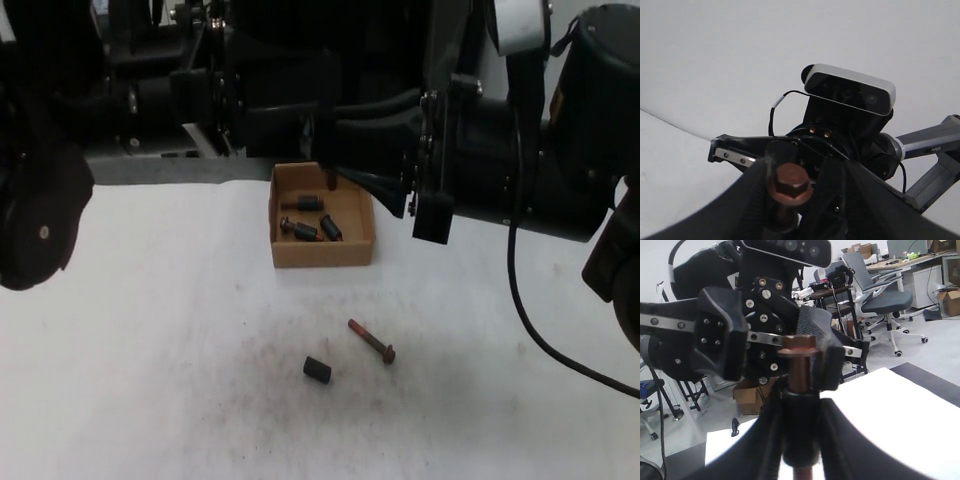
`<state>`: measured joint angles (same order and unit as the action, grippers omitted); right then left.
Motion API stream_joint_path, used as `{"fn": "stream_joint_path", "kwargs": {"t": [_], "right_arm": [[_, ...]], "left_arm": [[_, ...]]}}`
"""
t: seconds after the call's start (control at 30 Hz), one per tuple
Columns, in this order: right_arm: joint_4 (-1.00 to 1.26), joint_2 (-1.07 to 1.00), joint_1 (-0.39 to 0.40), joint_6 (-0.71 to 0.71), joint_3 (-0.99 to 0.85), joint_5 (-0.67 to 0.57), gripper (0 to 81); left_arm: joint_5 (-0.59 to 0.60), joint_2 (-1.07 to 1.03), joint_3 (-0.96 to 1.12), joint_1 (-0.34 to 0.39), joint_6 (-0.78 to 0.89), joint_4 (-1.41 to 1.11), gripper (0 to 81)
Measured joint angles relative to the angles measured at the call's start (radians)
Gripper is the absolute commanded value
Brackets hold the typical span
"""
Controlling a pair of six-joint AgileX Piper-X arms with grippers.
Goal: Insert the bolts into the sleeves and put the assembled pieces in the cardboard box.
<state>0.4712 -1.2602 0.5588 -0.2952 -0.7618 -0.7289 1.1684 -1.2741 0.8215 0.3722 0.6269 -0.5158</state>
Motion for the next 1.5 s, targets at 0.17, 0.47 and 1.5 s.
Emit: {"fn": "stream_joint_path", "kwargs": {"t": [0.17,0.47,1.5], "right_arm": [[0.011,0.0,0.0,0.0,0.0,0.0,0.6],[0.046,0.0,0.0,0.0,-0.01,0.012,0.6],[-0.698,-0.288,-0.116,0.101,-0.411,0.352,0.8]], "left_arm": [[0.008,0.0,0.0,-0.031,0.0,0.006,42.9],[0.016,0.0,0.0,-0.058,-0.003,0.029,42.9],[-0.66,0.0,0.025,-0.132,-0.316,0.615,0.2]]}}
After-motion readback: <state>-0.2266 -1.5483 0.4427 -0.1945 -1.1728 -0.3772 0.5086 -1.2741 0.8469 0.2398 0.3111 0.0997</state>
